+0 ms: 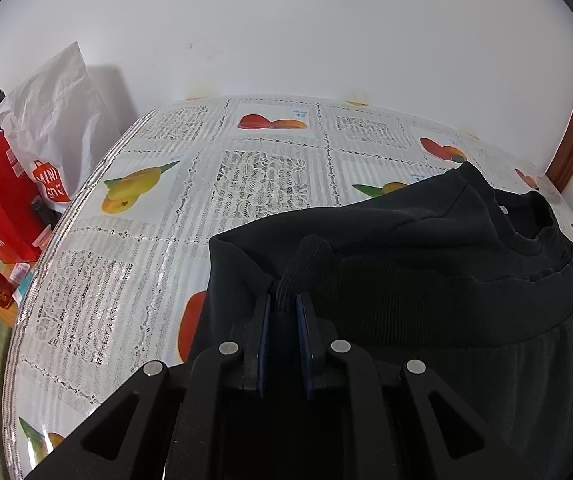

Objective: Fold small clothes

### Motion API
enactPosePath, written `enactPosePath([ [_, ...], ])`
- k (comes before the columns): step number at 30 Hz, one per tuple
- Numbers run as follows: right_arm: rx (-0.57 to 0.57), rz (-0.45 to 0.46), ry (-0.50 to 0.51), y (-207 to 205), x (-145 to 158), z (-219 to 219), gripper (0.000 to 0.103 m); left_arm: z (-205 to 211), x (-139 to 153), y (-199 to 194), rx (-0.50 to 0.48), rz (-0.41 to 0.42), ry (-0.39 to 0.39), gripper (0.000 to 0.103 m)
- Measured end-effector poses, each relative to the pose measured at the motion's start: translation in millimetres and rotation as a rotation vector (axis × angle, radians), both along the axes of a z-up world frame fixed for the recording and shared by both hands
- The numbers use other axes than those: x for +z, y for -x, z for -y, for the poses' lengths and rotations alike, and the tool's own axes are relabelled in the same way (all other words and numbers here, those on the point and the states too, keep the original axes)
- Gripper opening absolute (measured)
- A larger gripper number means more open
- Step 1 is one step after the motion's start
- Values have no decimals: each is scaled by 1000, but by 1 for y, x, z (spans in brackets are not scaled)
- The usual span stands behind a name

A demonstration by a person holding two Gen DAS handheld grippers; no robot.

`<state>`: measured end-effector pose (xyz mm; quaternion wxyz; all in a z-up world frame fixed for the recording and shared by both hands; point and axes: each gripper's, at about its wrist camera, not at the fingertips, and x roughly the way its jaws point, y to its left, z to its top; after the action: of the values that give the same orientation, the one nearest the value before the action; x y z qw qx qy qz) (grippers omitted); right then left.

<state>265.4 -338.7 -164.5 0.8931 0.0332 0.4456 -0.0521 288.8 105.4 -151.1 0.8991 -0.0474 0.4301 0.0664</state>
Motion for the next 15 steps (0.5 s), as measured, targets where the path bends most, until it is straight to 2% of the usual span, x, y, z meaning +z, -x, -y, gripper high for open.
enactPosePath([
  [4,0,0,29,0,0,-4,23,2,0,0,0,-2,-13,13],
  [15,-3,1,16,1,0,-2,24,2,-2,0,-8,-7,-19,14],
])
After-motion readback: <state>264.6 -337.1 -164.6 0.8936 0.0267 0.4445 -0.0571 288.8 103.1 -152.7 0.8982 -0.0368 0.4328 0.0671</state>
